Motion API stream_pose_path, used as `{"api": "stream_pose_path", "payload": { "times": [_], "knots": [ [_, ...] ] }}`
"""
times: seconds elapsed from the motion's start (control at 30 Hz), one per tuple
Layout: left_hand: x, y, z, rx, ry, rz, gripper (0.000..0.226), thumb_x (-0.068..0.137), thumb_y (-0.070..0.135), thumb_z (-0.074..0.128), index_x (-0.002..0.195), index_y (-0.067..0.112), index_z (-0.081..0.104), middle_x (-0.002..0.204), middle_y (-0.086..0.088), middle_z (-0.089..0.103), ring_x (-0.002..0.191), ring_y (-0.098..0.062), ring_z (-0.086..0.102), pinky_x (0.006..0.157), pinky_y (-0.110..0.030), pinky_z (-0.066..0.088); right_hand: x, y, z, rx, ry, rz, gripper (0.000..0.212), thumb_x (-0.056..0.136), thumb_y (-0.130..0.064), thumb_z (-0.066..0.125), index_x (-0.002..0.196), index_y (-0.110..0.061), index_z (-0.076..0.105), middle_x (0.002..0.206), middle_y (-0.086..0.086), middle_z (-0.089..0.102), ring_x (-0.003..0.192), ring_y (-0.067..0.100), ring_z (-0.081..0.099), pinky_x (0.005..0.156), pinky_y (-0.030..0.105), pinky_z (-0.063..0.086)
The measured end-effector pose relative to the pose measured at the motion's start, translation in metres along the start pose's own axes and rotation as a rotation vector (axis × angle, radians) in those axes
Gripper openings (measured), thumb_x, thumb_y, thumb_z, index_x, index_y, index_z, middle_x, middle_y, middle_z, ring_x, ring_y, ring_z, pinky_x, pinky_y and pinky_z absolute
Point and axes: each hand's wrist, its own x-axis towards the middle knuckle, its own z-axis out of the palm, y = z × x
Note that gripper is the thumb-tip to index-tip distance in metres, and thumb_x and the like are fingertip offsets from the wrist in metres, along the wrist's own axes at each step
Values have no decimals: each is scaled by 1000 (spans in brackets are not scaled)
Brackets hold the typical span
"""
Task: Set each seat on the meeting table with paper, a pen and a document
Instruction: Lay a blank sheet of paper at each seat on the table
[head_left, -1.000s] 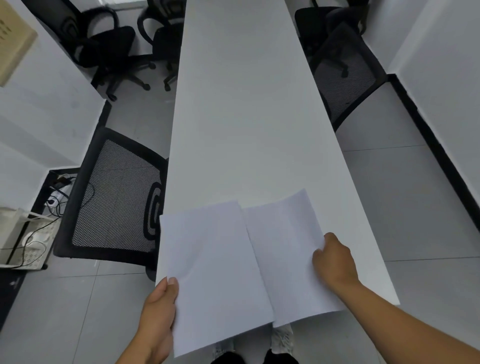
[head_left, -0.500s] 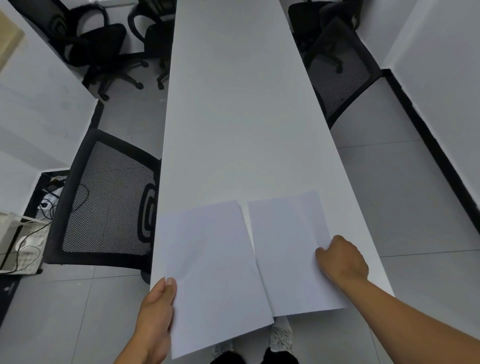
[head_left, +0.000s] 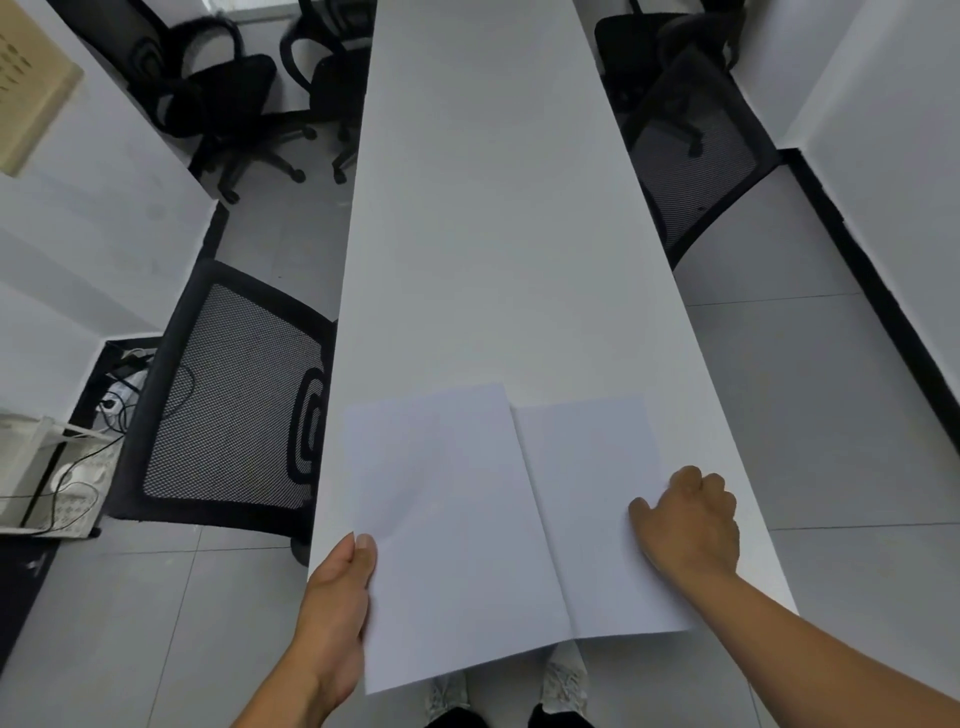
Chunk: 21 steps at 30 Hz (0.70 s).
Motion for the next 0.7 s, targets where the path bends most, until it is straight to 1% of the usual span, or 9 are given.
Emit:
{"api": "stream_pose_path", "payload": {
  "times": [0.13, 0.17, 0.23, 0.3, 0.37, 0.43, 0.5, 0.63, 0.7],
  "knots": [
    [-7, 7, 6, -17, 4, 11, 27, 115, 26, 52, 112, 15, 76, 108, -2, 85, 90, -15, 80, 96, -43, 59, -15, -22, -6, 207, -15, -208, 27, 101, -35, 63, 115, -12, 57, 115, 4, 56, 110, 27, 58, 85, 37, 49],
    [-9, 8, 7, -17, 2, 17, 27, 115, 26, 52, 112, 15, 76, 108, -2, 85, 91, -16, 80, 97, -44, 59, -21, -31, -8, 300, -68, -252, 24, 104, -36, 60, 108, -12, 59, 109, 1, 59, 105, 24, 62, 82, 36, 50],
    [-15, 12, 10, -28, -7, 19, 26, 115, 27, 52, 112, 15, 75, 106, -2, 85, 89, -16, 81, 94, -44, 60, -35, -49, -15, 497, -275, -273, 34, 108, -45, 51, 99, -13, 62, 98, 2, 67, 93, 21, 67, 83, 38, 54],
    [-22, 15, 12, -50, -16, 28, 26, 114, 28, 53, 117, 15, 75, 110, -4, 84, 95, -20, 81, 98, -48, 60, -50, -67, -21, 597, -479, -274, 44, 107, -57, 44, 102, -19, 64, 100, 1, 71, 93, 17, 68, 86, 38, 55],
    [-27, 17, 13, -72, -11, 34, 27, 114, 29, 53, 123, 14, 74, 115, -5, 84, 99, -23, 81, 97, -50, 62, -62, -80, -24, 641, -565, -273, 37, 107, -57, 45, 113, -25, 63, 111, -5, 70, 101, 14, 68, 86, 32, 54],
    [-34, 21, 11, -86, -3, 45, 28, 115, 27, 51, 121, 13, 74, 112, -6, 84, 92, -21, 82, 80, -42, 66, -71, -89, -25, 692, -555, -253, 22, 105, -45, 55, 121, -30, 59, 118, -10, 68, 104, 11, 68, 85, 29, 55],
    [-43, 26, 8, -103, 4, 48, 28, 115, 28, 50, 118, 15, 74, 111, -7, 84, 91, -23, 82, 72, -38, 66, -78, -95, -27, 727, -516, -254, 18, 103, -33, 58, 121, -33, 58, 120, -12, 68, 103, 10, 69, 85, 28, 57],
    [-56, 41, -5, -126, -1, 88, 29, 116, 28, 49, 124, 17, 75, 116, -9, 83, 107, -32, 79, 90, -50, 65, -94, -111, -37, 770, -472, -281, 18, 105, -26, 57, 122, -34, 57, 119, -14, 68, 103, 11, 69, 86, 29, 58],
    [-59, 48, -15, -126, -16, 115, 30, 117, 27, 47, 123, 17, 74, 117, -10, 83, 107, -33, 80, 90, -50, 65, -104, -122, -42, 784, -460, -288, 18, 106, -25, 56, 122, -33, 57, 118, -13, 68, 102, 11, 70, 87, 31, 59]
  ]
}}
